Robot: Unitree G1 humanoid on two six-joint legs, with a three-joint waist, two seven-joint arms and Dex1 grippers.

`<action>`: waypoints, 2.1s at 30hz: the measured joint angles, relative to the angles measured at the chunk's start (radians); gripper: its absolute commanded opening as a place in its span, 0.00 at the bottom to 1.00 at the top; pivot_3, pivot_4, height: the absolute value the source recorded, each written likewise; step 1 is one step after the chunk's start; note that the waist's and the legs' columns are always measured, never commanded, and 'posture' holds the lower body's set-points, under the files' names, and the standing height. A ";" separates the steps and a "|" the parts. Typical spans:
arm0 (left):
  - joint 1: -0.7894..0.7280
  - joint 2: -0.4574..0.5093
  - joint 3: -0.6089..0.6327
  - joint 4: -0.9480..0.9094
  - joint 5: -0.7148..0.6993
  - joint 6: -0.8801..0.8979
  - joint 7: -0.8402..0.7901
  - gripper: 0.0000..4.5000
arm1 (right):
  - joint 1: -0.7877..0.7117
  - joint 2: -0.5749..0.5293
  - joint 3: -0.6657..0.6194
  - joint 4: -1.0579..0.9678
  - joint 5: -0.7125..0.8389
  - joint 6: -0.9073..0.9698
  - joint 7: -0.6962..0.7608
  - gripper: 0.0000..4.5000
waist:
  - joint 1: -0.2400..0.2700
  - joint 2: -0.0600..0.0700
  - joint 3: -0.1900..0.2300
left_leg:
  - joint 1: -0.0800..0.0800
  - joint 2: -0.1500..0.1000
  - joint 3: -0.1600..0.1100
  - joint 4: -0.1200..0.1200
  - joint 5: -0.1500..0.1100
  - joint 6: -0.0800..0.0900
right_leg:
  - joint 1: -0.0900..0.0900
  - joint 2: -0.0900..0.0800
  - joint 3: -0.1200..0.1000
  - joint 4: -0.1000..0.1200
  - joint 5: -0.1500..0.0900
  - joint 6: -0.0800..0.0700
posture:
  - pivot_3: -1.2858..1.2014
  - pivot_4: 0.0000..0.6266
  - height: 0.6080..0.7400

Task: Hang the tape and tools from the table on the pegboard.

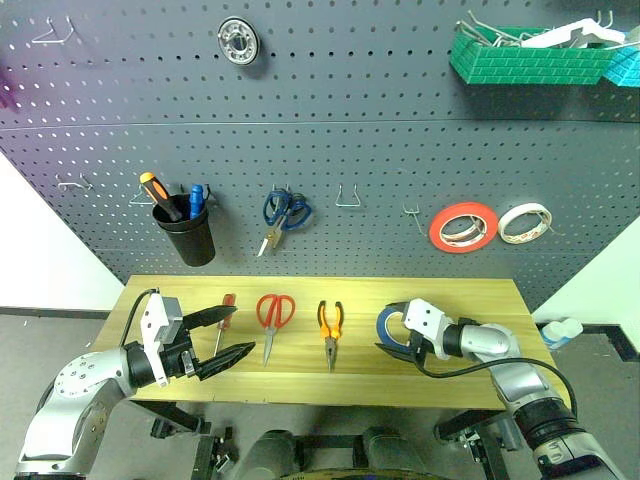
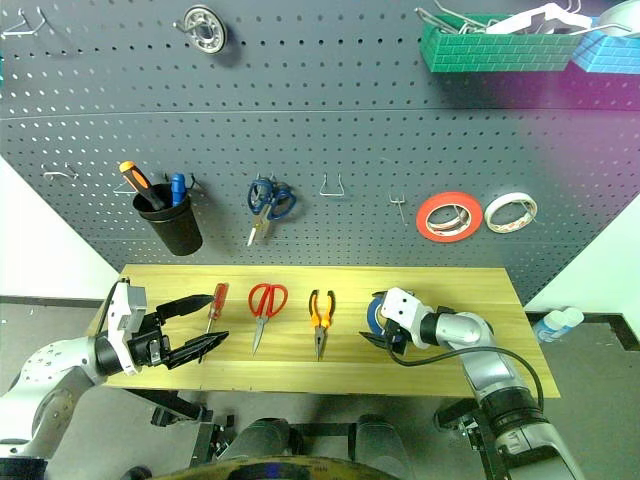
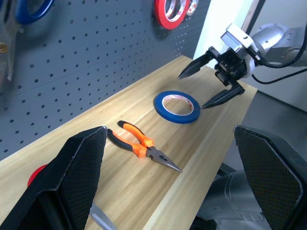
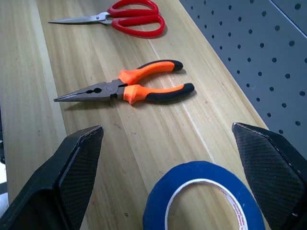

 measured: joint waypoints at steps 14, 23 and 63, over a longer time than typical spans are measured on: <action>-0.014 -0.004 -0.001 0.006 0.000 -0.001 0.000 0.98 | 0.000 -0.011 0.003 -0.001 -0.009 -0.001 -0.005 1.00 | -0.001 0.000 0.000 | 0.000 0.000 0.000 0.000 0.000 0.000 | 0.000 0.000 0.000 0.000 0.000 0.000 | 0.51 0.00 0.95; -0.020 -0.007 -0.003 0.006 0.000 -0.002 0.000 0.98 | -0.003 -0.048 0.036 -0.001 -0.048 0.007 0.003 1.00 | -0.001 0.000 0.000 | 0.000 0.000 0.000 0.000 0.000 0.000 | 0.000 0.000 0.000 0.000 0.000 0.000 | 0.51 0.00 0.95; -0.007 -0.013 0.004 -0.108 -0.036 0.062 0.106 0.98 | -0.024 -0.084 0.082 -0.046 -0.154 0.219 -0.058 1.00 | -0.009 -0.008 0.095 | -0.006 0.001 0.000 -0.001 0.000 0.000 | -0.004 -0.002 0.000 -0.003 -0.001 -0.001 | 0.51 0.23 0.95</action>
